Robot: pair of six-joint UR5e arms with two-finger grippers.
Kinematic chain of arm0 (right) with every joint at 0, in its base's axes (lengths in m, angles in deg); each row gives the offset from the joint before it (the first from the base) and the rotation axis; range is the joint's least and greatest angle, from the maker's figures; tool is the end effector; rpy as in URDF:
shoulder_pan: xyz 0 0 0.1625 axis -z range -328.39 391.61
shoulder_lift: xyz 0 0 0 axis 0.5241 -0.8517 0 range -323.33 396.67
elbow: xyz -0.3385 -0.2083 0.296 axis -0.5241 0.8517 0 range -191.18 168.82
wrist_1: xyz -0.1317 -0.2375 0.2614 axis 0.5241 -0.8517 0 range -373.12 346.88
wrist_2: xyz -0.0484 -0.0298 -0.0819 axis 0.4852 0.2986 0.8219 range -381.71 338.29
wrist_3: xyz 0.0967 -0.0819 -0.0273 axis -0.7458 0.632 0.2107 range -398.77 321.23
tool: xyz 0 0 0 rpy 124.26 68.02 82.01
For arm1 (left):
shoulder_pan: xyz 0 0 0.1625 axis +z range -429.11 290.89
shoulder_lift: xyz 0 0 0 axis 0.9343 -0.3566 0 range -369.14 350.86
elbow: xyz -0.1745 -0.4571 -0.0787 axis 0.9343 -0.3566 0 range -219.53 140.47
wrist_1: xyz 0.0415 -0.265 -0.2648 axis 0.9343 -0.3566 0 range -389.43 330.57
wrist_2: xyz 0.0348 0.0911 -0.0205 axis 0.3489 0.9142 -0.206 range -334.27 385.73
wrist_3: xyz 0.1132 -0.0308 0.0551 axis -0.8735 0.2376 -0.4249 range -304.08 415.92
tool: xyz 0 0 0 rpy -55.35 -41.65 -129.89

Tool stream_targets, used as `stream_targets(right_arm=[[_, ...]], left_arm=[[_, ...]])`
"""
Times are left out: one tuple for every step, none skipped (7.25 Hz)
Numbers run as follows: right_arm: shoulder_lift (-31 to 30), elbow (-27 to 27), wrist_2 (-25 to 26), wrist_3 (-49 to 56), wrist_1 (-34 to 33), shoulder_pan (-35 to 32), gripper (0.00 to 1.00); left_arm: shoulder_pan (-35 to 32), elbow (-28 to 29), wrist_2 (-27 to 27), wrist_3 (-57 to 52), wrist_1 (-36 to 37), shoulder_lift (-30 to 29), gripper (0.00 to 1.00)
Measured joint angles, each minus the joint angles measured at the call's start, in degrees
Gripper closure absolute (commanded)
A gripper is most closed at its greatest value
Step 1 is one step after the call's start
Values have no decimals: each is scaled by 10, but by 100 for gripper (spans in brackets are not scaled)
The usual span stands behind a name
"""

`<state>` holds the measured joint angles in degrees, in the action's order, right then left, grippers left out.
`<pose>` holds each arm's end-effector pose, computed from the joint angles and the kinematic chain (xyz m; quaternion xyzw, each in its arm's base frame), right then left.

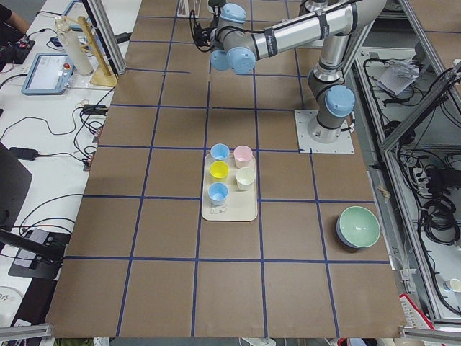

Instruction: Transfer IKEA cup to right arm and place on rack

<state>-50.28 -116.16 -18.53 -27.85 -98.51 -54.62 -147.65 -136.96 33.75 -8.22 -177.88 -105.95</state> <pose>0.2325 -0.4671 0.5033 0.0902 0.7193 0.0553 0.6866 -0.1743 -0.4568 0.4674 0.0786 -0.7174 -0.0296 0.6916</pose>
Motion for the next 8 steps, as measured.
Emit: stream_targets(right_arm=[[-1, 0, -6, -4, 1, 0, 0], [-2, 0, -15, -14, 3, -1, 0], [-4, 0, -21, -22, 3, -2, 0], [-5, 0, -24, -27, 4, -3, 0], [-5, 0, -24, -28, 4, -4, 9], [-5, 0, -25, -29, 4, -5, 27], [-5, 0, -25, -30, 4, -5, 46], [-5, -1, -24, -30, 4, -5, 66]], left_arm=[[-12, 0, -15, 0, -1, 2, 100], [-21, 0, -29, 0, -2, 2, 100], [-27, 0, -35, -1, -2, 2, 100], [-30, 0, -37, -1, -2, 2, 100], [-32, 0, -39, -1, -2, 2, 100], [-32, 0, -40, -1, -2, 2, 100], [-32, -1, -40, -2, -1, 0, 100], [-32, -1, -41, -3, -1, -3, 100]])
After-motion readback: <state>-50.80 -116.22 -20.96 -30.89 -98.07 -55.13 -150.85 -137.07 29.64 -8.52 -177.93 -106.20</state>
